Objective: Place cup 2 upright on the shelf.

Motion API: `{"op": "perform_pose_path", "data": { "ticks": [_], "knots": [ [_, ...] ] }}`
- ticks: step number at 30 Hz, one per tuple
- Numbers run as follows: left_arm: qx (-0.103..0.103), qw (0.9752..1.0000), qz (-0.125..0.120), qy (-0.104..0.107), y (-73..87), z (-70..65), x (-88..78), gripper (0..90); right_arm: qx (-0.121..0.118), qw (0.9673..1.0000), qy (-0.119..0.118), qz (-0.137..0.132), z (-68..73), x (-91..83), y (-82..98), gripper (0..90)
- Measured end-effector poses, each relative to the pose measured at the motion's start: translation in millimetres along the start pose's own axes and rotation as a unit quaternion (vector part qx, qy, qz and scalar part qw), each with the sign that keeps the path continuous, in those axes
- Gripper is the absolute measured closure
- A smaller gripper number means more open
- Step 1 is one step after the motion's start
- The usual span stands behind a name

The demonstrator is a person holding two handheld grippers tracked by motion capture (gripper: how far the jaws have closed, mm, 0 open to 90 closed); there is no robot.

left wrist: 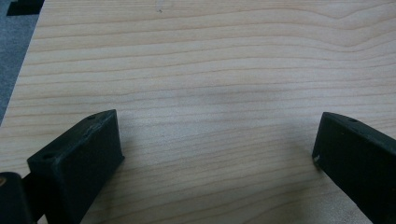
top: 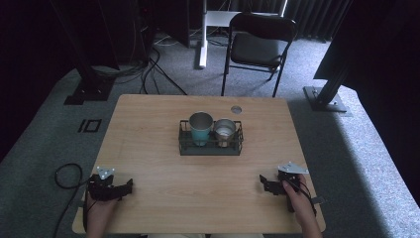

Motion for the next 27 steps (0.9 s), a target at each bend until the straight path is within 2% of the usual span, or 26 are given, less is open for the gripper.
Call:
{"op": "perform_pose_path", "data": {
  "ticks": [7,13,18,22,27],
  "knots": [
    [0.0,1.0,0.0,0.0,0.0,0.0,0.0,1.9,0.006,0.9998,0.019,0.007,-8.7,-2.0,8.2,12.9],
    [0.0,1.0,0.0,0.0,0.0,0.0,0.0,1.8,0.024,0.9988,0.038,0.018,-16.9,-4.3,13.8,12.5],
    [0.0,1.0,0.0,0.0,0.0,0.0,0.0,1.9,0.032,0.9983,0.044,0.021,-18.8,-5.5,15.8,12.4],
    [0.0,1.0,0.0,0.0,0.0,0.0,0.0,1.9,0.034,0.9976,0.049,0.036,-18.9,-3.9,19.0,12.0],
    [0.0,1.0,0.0,0.0,0.0,0.0,0.0,1.9,0.045,0.9967,0.057,0.036,-19.4,-3.6,18.7,11.9]
  ]
}}
Point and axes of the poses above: each handheld gripper's, and its own axes: x roughly forward along the jaws, y roughly out of its underside, z roughly to its left, the point moved 10 cm from there along x, roughly forward along the jaws, and after that the axes turned 7 degrees about z, right-handed, at the moved point
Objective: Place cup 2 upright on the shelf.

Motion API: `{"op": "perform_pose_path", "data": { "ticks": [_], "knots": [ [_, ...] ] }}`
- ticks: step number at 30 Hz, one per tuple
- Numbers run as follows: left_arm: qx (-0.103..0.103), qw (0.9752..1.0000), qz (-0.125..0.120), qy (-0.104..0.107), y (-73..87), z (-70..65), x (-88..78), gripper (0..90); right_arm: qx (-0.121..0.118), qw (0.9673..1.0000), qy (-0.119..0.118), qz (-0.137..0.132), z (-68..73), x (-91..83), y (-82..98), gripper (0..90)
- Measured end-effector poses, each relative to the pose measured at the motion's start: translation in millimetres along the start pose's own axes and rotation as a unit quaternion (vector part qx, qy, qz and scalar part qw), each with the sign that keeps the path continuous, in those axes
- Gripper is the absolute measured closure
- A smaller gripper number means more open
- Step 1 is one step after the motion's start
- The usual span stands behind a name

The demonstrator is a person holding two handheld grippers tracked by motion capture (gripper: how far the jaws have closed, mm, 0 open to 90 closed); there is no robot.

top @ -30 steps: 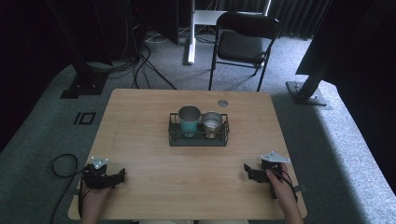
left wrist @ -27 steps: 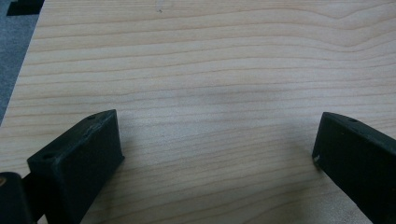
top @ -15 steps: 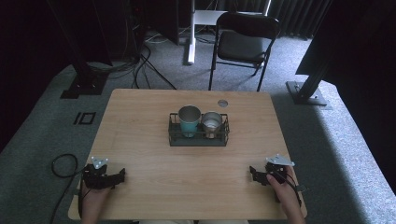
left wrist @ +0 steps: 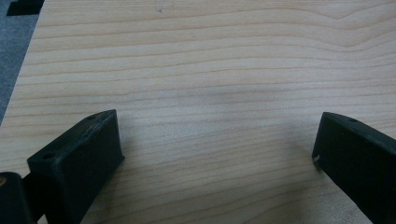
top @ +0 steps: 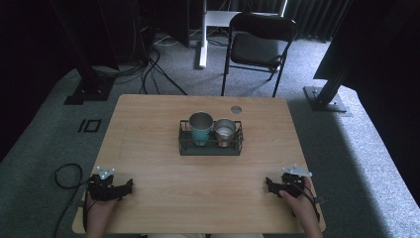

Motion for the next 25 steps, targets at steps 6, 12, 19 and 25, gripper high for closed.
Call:
{"op": "perform_pose_path", "data": {
  "ticks": [6,12,19,25],
  "knots": [
    [0.0,1.0,0.0,0.0,0.0,0.0,0.0,1.8,0.009,0.9999,0.006,-0.001,-0.7,0.0,0.0,11.9],
    [0.0,1.0,0.0,0.0,0.0,0.0,0.0,1.8,0.011,0.9999,0.009,0.0,-1.4,0.3,-0.2,11.8],
    [0.0,1.0,0.0,0.0,0.0,0.0,0.0,1.9,0.021,0.9997,0.016,0.0,-3.1,1.2,-1.4,11.8],
    [0.0,1.0,0.0,0.0,0.0,-0.1,0.0,1.8,0.021,0.9996,0.016,0.0,-3.1,1.2,-1.4,11.8]
  ]
}}
Point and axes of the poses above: each handheld gripper's, and its own axes: x roughly forward along the jaws, y roughly out of its underside, z roughly to its left, the point moved 10 cm from there along x, roughly forward along the jaws, and after that the axes turned 7 degrees about z, right-handed, at the moved point
